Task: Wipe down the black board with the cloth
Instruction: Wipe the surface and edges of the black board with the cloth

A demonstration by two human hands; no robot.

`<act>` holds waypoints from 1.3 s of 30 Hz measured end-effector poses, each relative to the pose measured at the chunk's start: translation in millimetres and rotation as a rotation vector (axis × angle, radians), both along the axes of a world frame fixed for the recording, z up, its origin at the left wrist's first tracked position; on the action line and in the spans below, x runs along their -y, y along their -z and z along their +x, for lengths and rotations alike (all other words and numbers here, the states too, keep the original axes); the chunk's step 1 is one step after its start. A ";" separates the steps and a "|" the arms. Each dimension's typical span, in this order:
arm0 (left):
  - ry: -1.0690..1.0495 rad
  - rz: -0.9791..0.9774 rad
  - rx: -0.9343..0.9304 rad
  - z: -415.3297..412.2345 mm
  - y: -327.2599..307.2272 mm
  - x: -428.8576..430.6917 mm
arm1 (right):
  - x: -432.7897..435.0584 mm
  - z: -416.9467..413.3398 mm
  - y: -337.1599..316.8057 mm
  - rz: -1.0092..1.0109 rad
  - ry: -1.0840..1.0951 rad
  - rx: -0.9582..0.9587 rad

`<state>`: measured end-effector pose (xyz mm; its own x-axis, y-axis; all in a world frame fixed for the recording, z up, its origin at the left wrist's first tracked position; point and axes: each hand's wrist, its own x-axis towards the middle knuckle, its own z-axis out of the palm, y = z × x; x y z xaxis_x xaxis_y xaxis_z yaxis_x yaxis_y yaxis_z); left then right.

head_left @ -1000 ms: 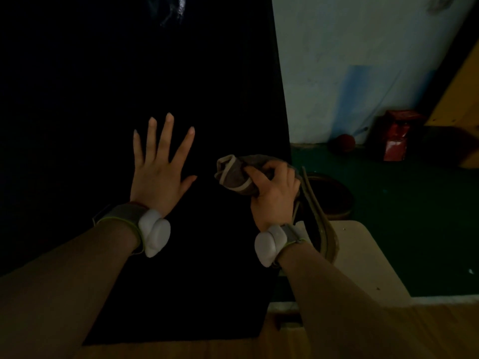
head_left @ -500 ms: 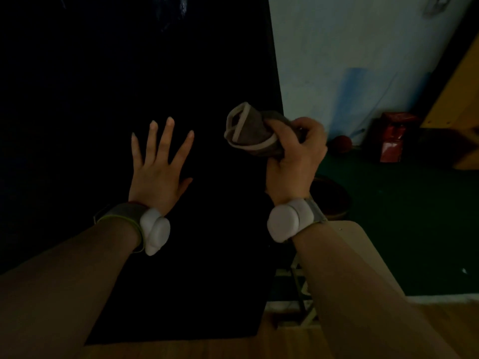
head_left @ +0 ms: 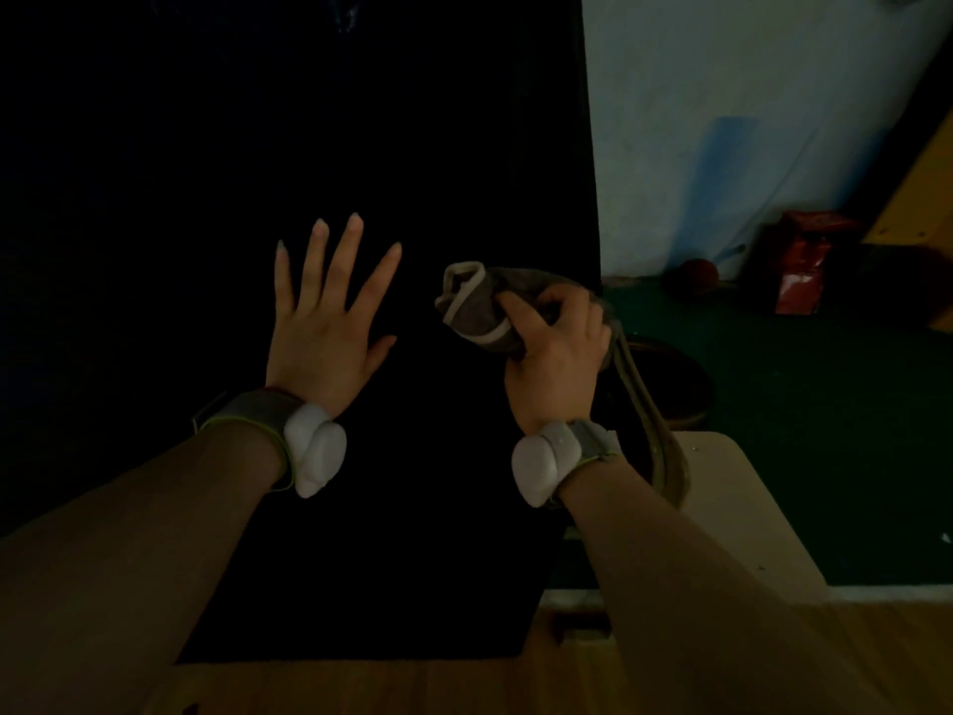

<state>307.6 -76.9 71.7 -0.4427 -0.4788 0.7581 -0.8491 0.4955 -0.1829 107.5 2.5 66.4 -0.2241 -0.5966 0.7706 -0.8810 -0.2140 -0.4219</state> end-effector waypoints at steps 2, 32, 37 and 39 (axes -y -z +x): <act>-0.016 0.004 -0.030 -0.9 3.0 -0.8 | -3.2 2.8 13.6 0.032 -0.016 0.001; -0.021 0.092 0.018 22.2 106.5 -0.2 | -2.6 20.8 67.9 -0.054 0.027 -0.137; -0.009 0.090 0.028 23.3 114.9 4.6 | 2.2 22.5 106.3 0.005 0.017 -0.100; -0.002 0.109 0.026 24.1 121.2 3.3 | 4.2 21.2 115.6 0.033 0.019 -0.121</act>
<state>331.7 -80.2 -49.5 -0.4605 -0.5583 0.6901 -0.8456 0.5123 -0.1499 128.7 -1.7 -49.2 -0.1424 -0.6185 0.7728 -0.9298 -0.1841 -0.3187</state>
